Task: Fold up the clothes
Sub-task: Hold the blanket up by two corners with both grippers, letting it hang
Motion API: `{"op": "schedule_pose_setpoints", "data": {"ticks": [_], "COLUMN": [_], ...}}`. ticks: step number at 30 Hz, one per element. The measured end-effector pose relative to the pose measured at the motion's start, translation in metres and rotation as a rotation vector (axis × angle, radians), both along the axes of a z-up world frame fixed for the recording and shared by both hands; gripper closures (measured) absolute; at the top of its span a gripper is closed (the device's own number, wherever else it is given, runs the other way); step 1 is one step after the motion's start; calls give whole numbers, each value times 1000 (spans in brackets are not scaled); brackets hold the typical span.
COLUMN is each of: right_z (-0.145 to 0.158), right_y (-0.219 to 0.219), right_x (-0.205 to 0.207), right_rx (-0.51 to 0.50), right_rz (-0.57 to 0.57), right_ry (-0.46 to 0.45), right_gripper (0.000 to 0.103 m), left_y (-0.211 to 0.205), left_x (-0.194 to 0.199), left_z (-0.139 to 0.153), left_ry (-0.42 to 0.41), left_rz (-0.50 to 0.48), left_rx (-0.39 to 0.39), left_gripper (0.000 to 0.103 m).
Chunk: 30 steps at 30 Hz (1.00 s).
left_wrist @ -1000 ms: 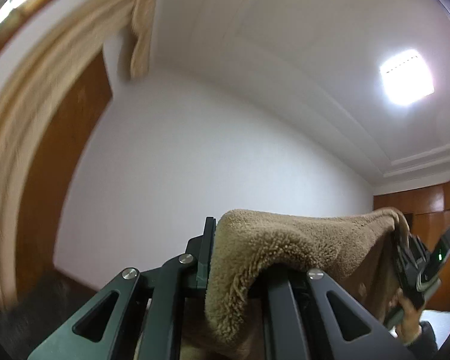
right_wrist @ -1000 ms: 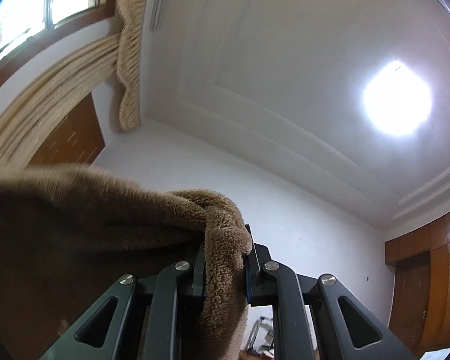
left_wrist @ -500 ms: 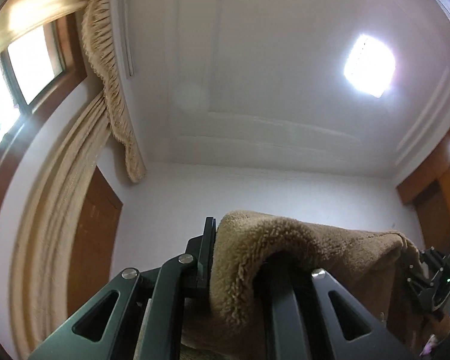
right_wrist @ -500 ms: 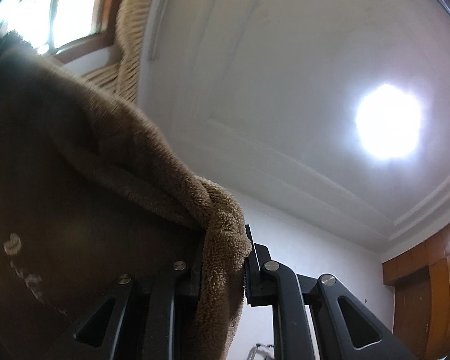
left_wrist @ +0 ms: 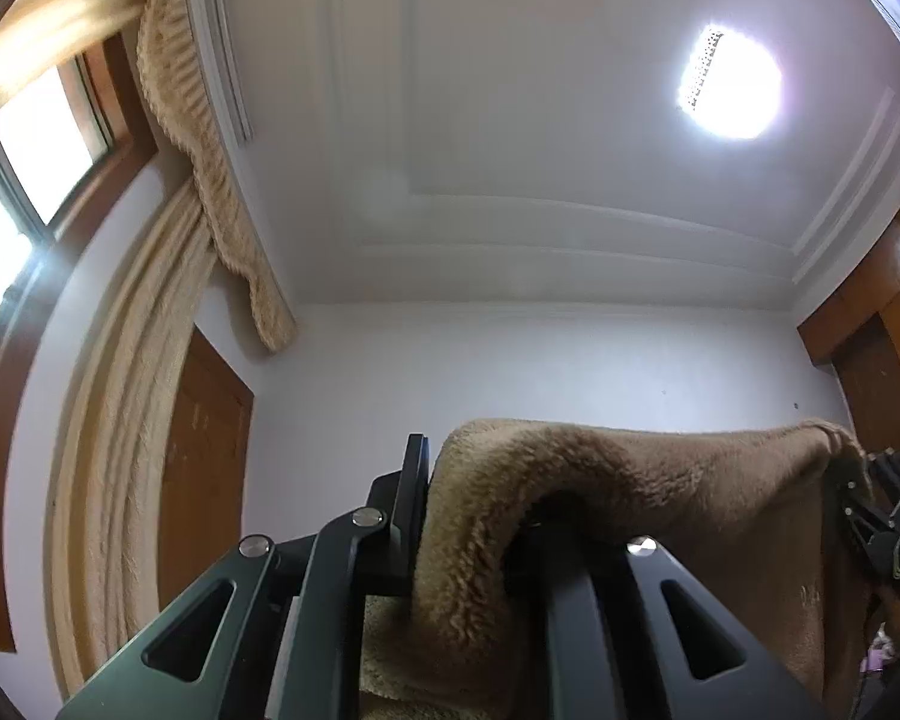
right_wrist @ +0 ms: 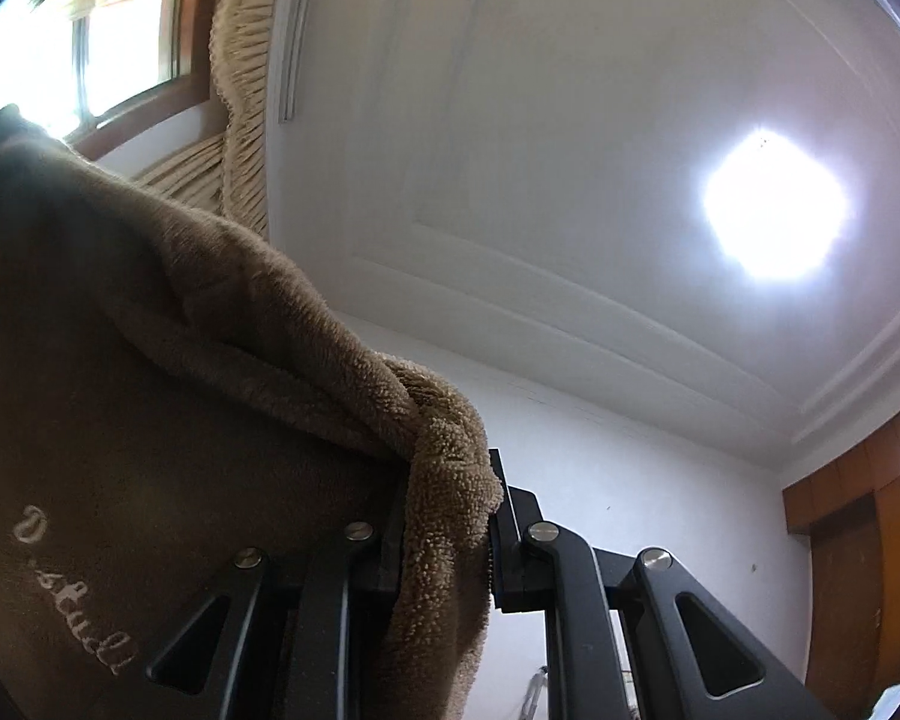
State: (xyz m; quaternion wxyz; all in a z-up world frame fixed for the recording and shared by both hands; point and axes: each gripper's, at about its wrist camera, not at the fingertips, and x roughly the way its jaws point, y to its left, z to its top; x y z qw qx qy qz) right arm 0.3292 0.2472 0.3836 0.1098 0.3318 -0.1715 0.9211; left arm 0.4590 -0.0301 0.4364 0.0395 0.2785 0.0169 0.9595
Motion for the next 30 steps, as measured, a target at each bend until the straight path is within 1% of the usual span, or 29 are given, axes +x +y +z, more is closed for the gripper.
{"op": "schedule_pose_setpoints", "data": {"ticks": [1, 3, 5, 9, 10, 12, 14, 15, 17, 21, 25, 28, 30], "right_z": [0, 4, 8, 17, 18, 18, 19, 19, 15, 5, -14, -28, -43], "right_y": [-4, -4, -3, -7, -9, -11, -18, -21, -22, -27, -32, -36, -41], "right_x": [4, 18, 35, 62, 68, 78, 80, 82, 81, 36, -34, -88, -125], "right_rx": [15, 15, 11, 27, 34, 47, 65, 75, 96, 140, 160, 174, 190], "right_rz": [-20, -33, -41, -93, -109, -134, -151, -160, -174, -241, -286, -318, -337], "right_ry": [20, 71, 124, 225, 251, 287, 287, 278, 229, 106, -35, -142, -206], "right_gripper": [86, 86, 86, 86, 86, 86, 86, 86, 86, 86, 86, 86, 86], "left_y": [0, -1, 0, -4, -4, -5, -6, -7, -8, -5, 5, 19, 26], "left_x": [4, 14, 23, 29, 29, 20, 11, 6, -3, -44, -108, -160, -197], "left_z": [1, 1, 0, 4, 4, 4, 3, 3, 3, -6, -26, -45, -60], "left_ry": [21, 49, 71, 111, 113, 87, 61, 48, 23, -56, -188, -262, -333], "left_rz": [9, 1, -8, 12, 17, 18, 20, 20, 22, 53, 69, 118, 137], "left_rx": [-2, -4, -5, -3, -1, 6, 12, 15, 22, 5, -11, -27, -24], "left_gripper": [87, 86, 80, 74, 74, 74, 74, 74, 74, 74, 74, 74, 74]}}
